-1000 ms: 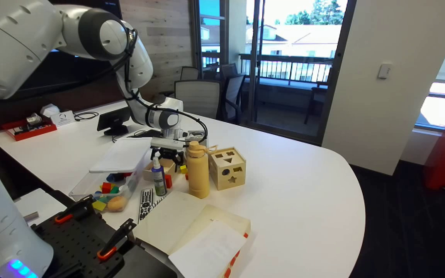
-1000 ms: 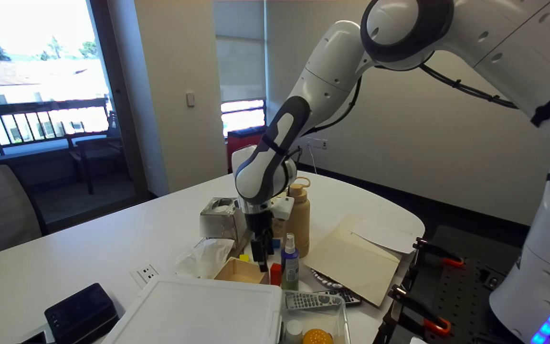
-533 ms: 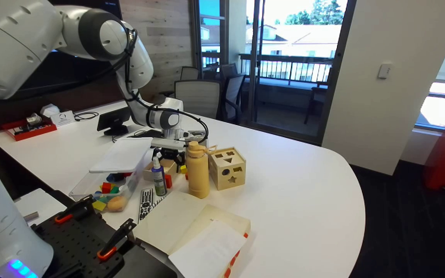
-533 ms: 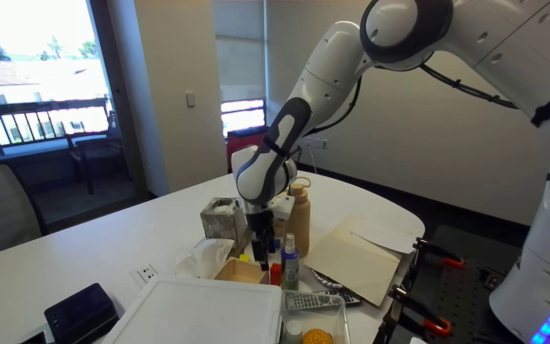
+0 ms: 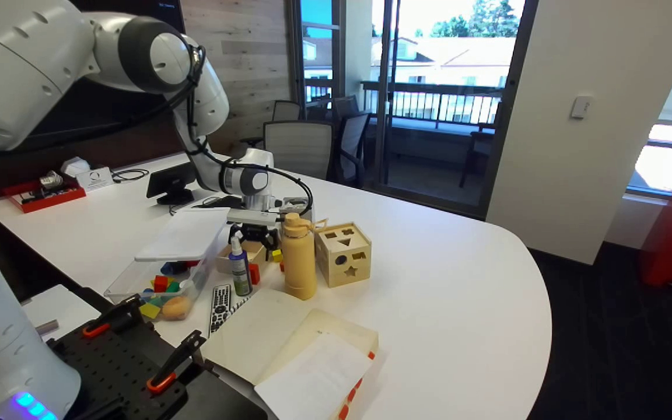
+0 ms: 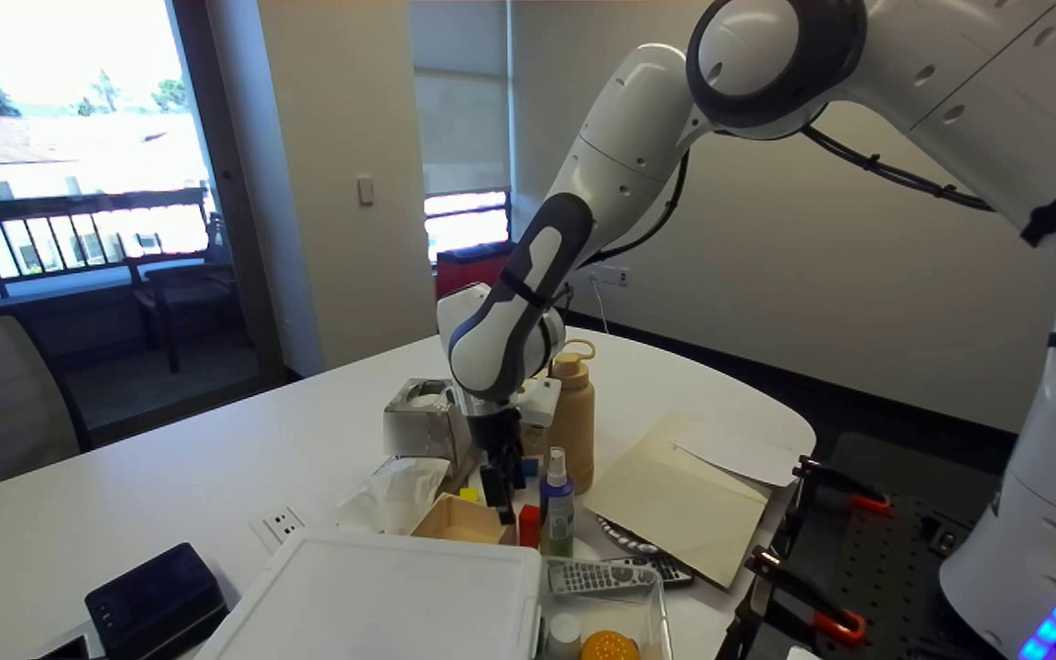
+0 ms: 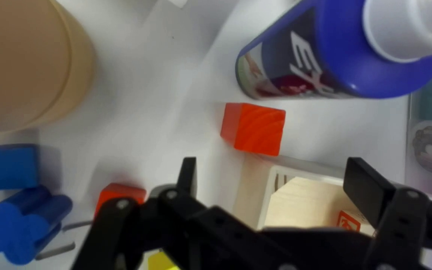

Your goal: Put the left orange block in the toy box

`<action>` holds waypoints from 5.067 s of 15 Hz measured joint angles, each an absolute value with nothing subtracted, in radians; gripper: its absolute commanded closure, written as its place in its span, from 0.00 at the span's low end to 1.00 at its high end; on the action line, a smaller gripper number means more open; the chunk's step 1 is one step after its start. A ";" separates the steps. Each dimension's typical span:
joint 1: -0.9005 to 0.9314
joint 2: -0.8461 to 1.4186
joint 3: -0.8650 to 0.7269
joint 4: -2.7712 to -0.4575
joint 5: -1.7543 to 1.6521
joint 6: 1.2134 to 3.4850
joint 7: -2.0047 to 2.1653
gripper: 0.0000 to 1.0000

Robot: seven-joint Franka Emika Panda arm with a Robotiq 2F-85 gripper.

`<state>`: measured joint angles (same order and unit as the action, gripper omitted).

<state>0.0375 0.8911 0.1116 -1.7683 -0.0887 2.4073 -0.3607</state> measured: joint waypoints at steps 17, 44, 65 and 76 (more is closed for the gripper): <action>0.065 0.944 0.101 -1.705 -0.119 2.363 -0.346 0.00; 0.115 1.033 0.065 -1.573 -0.173 2.172 -0.279 0.80; 0.138 0.825 0.049 -1.451 -0.294 1.970 -0.259 0.92; 0.021 0.840 0.010 -1.284 -0.316 1.961 -0.488 0.92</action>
